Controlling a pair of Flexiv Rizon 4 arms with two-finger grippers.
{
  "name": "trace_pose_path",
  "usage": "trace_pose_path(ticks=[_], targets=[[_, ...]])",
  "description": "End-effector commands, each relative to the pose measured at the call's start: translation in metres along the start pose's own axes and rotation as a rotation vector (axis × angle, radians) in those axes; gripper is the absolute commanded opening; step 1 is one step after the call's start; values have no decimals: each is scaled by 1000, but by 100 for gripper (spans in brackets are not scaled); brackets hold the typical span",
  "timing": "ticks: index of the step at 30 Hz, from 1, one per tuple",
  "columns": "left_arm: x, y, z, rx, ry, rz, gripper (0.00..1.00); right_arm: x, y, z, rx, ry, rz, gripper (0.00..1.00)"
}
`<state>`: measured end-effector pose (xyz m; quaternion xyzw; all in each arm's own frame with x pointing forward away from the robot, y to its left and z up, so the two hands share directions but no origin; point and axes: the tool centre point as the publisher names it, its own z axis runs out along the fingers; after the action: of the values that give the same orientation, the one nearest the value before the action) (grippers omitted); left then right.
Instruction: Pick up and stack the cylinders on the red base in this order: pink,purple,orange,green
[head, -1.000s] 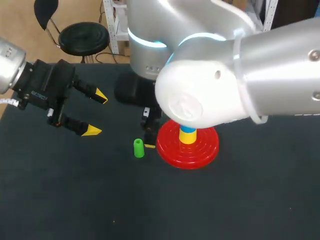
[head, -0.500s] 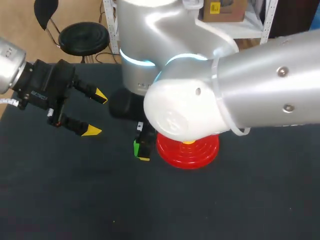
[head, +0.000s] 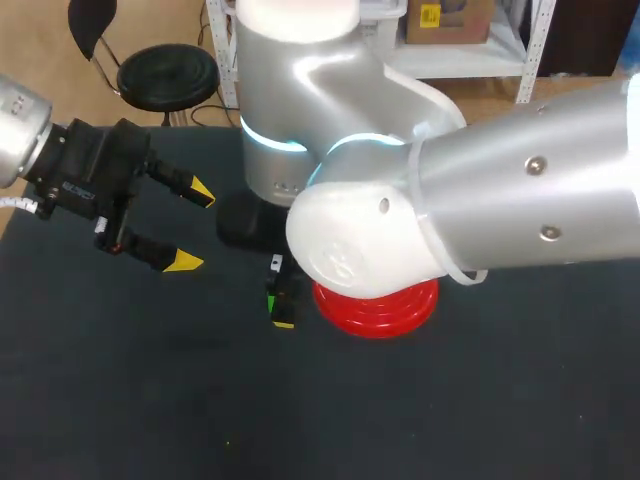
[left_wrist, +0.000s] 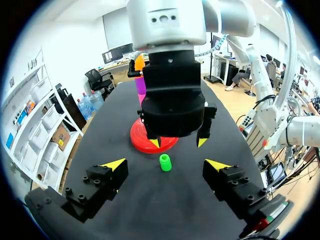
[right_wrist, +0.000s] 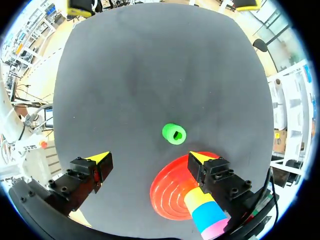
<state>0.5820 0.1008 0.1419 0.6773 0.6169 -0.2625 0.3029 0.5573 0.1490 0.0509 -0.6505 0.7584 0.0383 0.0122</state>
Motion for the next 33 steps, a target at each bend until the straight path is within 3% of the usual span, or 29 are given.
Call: trace_pose_path(ticks=[1, 33], targets=[[1, 0, 0, -1, -3, 2, 100, -4, -1, 5, 7, 8, -2, 100], [1, 0, 0, -1, -3, 2, 100, -22, -1, 19, 14, 2, -55, 100]])
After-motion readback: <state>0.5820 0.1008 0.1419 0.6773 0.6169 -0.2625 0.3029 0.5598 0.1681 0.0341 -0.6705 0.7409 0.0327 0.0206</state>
